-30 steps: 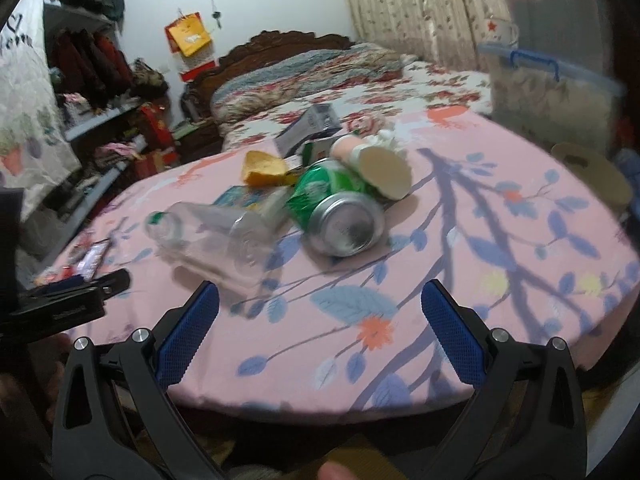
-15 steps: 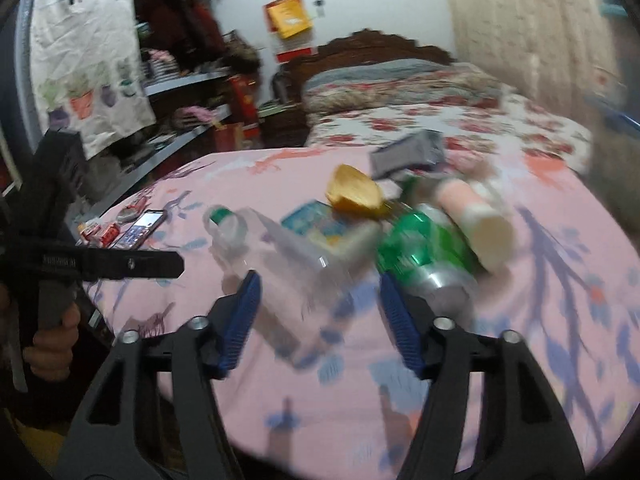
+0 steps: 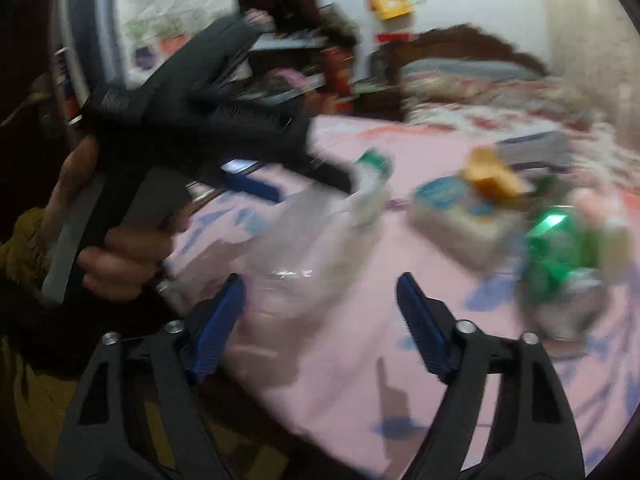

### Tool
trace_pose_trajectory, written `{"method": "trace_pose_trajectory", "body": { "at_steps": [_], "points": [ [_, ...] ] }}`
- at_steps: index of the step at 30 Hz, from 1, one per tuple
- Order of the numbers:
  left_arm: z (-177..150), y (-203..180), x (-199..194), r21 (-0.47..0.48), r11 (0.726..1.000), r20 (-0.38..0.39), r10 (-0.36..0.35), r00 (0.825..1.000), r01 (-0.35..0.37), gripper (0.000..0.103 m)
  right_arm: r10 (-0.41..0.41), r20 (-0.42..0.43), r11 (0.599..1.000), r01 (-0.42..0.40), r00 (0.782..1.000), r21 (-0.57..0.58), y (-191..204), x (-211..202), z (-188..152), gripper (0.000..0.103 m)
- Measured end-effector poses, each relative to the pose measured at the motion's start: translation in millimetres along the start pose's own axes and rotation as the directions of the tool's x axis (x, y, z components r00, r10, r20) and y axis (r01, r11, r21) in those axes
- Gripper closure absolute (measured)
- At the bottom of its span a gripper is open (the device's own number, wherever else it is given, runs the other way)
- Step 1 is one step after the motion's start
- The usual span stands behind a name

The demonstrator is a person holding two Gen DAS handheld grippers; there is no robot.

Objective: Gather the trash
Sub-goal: 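Grasp the clear plastic bottle with left gripper while right gripper grasps the green can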

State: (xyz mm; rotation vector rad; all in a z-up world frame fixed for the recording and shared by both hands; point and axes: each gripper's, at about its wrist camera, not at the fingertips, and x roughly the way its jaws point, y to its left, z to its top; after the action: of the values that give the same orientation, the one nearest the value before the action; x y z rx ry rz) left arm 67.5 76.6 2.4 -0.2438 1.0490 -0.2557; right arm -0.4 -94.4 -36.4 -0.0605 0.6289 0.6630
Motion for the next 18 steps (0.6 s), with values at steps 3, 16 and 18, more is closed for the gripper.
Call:
{"method": "trace_pose_trajectory", "body": {
  "at_steps": [3,16,18],
  "points": [
    [0,-13,8,0.064,0.994,0.013,0.085,0.996,-0.085,0.009,-0.155,0.063,0.982,0.147,0.986,0.119,-33,-28,-1,0.032],
    [-14,-25,22,0.207,0.955,0.067,0.202,0.977,-0.211,0.043,0.003,-0.071,0.712,0.048,0.997,0.701,-240,-27,-26,0.063],
    [-16,-20,18,0.191,0.961,0.067,0.189,0.98,-0.198,0.045,0.035,-0.084,0.7,0.035,0.996,0.714,-246,-12,-28,0.063]
  ]
}}
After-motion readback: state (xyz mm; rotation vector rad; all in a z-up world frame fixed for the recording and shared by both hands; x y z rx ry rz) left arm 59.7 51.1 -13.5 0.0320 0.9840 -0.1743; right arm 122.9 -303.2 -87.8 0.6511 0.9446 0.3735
